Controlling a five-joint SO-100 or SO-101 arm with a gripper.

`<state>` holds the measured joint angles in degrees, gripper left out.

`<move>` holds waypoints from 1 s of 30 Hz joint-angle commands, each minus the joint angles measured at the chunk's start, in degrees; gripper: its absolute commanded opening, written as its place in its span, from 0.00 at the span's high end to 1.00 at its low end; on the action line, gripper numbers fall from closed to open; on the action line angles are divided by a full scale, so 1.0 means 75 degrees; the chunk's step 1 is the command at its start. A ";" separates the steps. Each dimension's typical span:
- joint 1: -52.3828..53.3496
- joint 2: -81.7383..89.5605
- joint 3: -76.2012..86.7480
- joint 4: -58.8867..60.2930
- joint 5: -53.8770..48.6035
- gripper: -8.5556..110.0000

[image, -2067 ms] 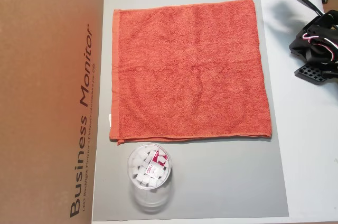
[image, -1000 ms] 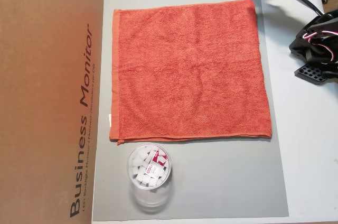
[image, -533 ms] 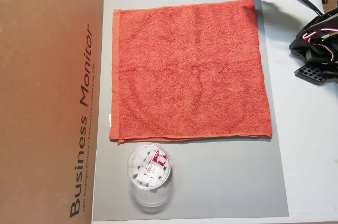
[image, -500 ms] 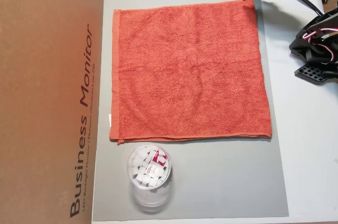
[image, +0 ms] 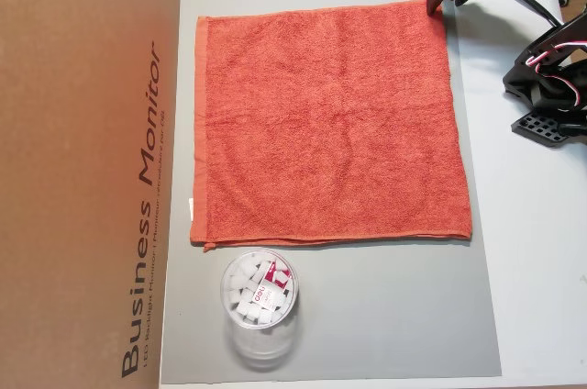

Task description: Fold the blanket.

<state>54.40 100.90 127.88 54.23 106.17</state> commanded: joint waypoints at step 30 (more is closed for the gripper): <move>-0.1137 -0.0176 0.0633 -0.1219 -0.0047 0.79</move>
<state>47.29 100.02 131.31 45.00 106.17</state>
